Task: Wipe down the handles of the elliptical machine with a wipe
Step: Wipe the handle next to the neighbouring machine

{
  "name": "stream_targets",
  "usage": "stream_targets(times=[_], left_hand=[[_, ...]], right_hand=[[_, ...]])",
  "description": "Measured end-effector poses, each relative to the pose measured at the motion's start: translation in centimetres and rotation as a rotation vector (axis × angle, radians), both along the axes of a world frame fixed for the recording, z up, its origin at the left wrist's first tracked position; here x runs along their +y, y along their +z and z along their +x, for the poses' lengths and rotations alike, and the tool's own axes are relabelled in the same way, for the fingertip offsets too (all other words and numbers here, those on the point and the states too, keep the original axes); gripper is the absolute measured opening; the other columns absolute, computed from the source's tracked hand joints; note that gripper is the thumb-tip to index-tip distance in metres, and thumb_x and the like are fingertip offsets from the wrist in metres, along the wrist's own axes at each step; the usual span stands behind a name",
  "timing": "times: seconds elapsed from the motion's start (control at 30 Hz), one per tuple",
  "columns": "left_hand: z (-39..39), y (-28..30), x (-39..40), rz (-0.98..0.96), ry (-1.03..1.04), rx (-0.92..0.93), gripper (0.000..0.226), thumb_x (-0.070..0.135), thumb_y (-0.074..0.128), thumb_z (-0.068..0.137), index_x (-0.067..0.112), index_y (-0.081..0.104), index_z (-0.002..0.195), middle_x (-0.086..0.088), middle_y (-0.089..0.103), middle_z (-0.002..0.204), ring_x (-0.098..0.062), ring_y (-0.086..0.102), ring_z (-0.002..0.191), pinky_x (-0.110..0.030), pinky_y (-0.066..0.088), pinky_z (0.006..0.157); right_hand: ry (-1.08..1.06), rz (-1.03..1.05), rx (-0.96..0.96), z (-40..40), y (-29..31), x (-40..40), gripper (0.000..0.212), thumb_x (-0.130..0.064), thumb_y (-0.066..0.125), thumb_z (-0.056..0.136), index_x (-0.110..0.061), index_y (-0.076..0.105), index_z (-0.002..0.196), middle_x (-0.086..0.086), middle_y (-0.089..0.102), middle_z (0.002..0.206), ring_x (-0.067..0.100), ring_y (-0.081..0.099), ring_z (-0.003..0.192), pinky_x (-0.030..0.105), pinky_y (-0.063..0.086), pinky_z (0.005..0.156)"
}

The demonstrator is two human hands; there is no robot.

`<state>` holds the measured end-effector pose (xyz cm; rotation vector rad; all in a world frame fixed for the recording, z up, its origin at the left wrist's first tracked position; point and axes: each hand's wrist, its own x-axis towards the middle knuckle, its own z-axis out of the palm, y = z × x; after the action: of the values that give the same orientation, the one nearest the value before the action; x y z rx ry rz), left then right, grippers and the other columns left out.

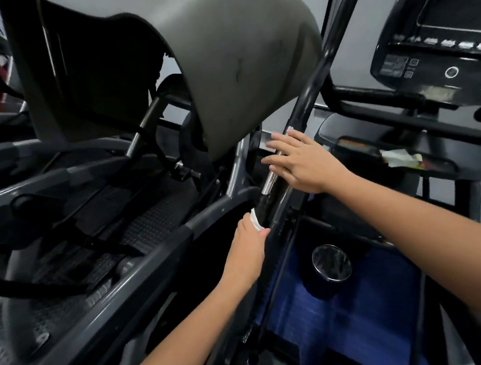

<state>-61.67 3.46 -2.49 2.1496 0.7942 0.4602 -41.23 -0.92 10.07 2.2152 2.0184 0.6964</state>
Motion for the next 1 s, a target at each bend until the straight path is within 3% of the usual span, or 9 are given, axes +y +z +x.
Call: stream_targets(times=[0.1, 0.23, 0.37, 0.5, 0.63, 0.73, 0.8, 0.93, 1.0], left_hand=[[2.3, 1.6, 0.8, -0.021, -0.028, -0.119, 0.029, 0.03, 0.05, 0.1, 0.007, 0.048, 0.119, -0.005, 0.054, 0.115, -0.02, 0.052, 0.111, -0.041, 0.041, 0.102], [3.7, 2.4, 1.1, -0.028, -0.004, -0.128, 0.056, 0.035, 0.051, 0.101, 0.001, 0.035, 0.142, -0.007, 0.054, 0.129, -0.018, 0.045, 0.13, -0.028, 0.032, 0.112], [3.5, 1.9, 1.1, -0.024, 0.013, -0.141, 0.056, 0.043, 0.047, 0.1, 0.011, 0.033, 0.145, 0.008, 0.061, 0.112, -0.008, 0.056, 0.116, -0.026, 0.042, 0.104], [2.3, 1.1, 1.0, -0.009, 0.01, -0.145, 0.01, 0.045, 0.046, 0.101, 0.041, 0.042, 0.109, 0.016, 0.06, 0.103, -0.005, 0.057, 0.113, -0.026, 0.045, 0.099], [-0.3, -1.0, 0.6, 0.0, 0.004, -0.047, 0.034, 0.05, 0.045, 0.099, 0.024, 0.044, 0.12, 0.009, 0.06, 0.108, -0.01, 0.061, 0.099, -0.025, 0.045, 0.081], [-1.1, -1.2, 0.5, -0.026, 0.004, 0.017, 0.022, 0.048, 0.041, 0.101, 0.027, 0.046, 0.107, 0.013, 0.059, 0.106, -0.007, 0.061, 0.095, -0.025, 0.045, 0.077], [-1.0, -0.8, 0.4, -0.072, 0.033, -0.064, 0.023, 0.043, 0.037, 0.104, 0.025, 0.051, 0.101, 0.01, 0.064, 0.101, -0.009, 0.064, 0.096, -0.022, 0.048, 0.079], [0.5, 1.2, 0.2, -0.257, 0.261, -0.332, 0.044, 0.035, 0.029, 0.107, 0.014, 0.061, 0.13, 0.013, 0.062, 0.121, -0.002, 0.056, 0.118, 0.005, 0.034, 0.087], [2.2, 2.9, 0.6, -0.37, 0.314, -0.43, 0.05, 0.039, 0.026, 0.108, 0.013, 0.057, 0.136, 0.012, 0.06, 0.126, -0.004, 0.053, 0.125, -0.001, 0.033, 0.095]], right_hand=[[-0.029, 0.077, 0.003, 2.3, 2.4, 0.7, 0.051, -0.046, 0.025, 0.103, -0.028, 0.068, 0.125, 0.004, 0.054, 0.144, 0.023, 0.035, 0.145, 0.042, 0.018, 0.122], [-0.06, 0.111, 0.033, 5.2, 5.3, 1.4, 0.051, -0.052, 0.025, 0.101, -0.032, 0.068, 0.121, 0.001, 0.051, 0.146, 0.021, 0.03, 0.147, 0.039, 0.013, 0.123], [-0.009, 0.138, 0.049, 6.5, 5.4, 2.0, 0.049, -0.053, 0.027, 0.101, -0.032, 0.071, 0.112, -0.002, 0.06, 0.131, 0.022, 0.036, 0.144, 0.041, 0.015, 0.122], [0.005, 0.175, 0.072, 6.6, 4.6, 2.1, 0.051, -0.049, 0.026, 0.102, -0.03, 0.072, 0.11, -0.003, 0.061, 0.123, 0.022, 0.035, 0.143, 0.038, 0.008, 0.123], [0.018, 0.195, 0.081, 6.6, 4.2, 2.1, 0.046, -0.047, 0.029, 0.103, -0.028, 0.072, 0.106, -0.003, 0.059, 0.113, 0.023, 0.036, 0.142, 0.04, 0.007, 0.123], [0.013, 0.206, 0.08, 6.4, 4.1, 2.2, 0.046, -0.047, 0.029, 0.103, -0.028, 0.071, 0.105, -0.003, 0.059, 0.112, 0.023, 0.036, 0.141, 0.04, 0.006, 0.123], [0.005, 0.202, 0.084, 6.3, 4.0, 2.3, 0.047, -0.046, 0.029, 0.102, -0.027, 0.071, 0.104, -0.002, 0.059, 0.112, 0.023, 0.035, 0.141, 0.04, 0.004, 0.123], [-0.017, 0.218, 0.085, 6.0, 3.6, 2.5, 0.043, -0.043, 0.033, 0.103, -0.025, 0.071, 0.105, -0.001, 0.058, 0.113, 0.023, 0.035, 0.141, 0.041, 0.004, 0.123], [-0.031, 0.203, 0.085, 5.9, 3.5, 2.5, 0.043, -0.044, 0.031, 0.104, -0.026, 0.071, 0.107, -0.002, 0.058, 0.115, 0.022, 0.033, 0.142, 0.039, 0.003, 0.123]])
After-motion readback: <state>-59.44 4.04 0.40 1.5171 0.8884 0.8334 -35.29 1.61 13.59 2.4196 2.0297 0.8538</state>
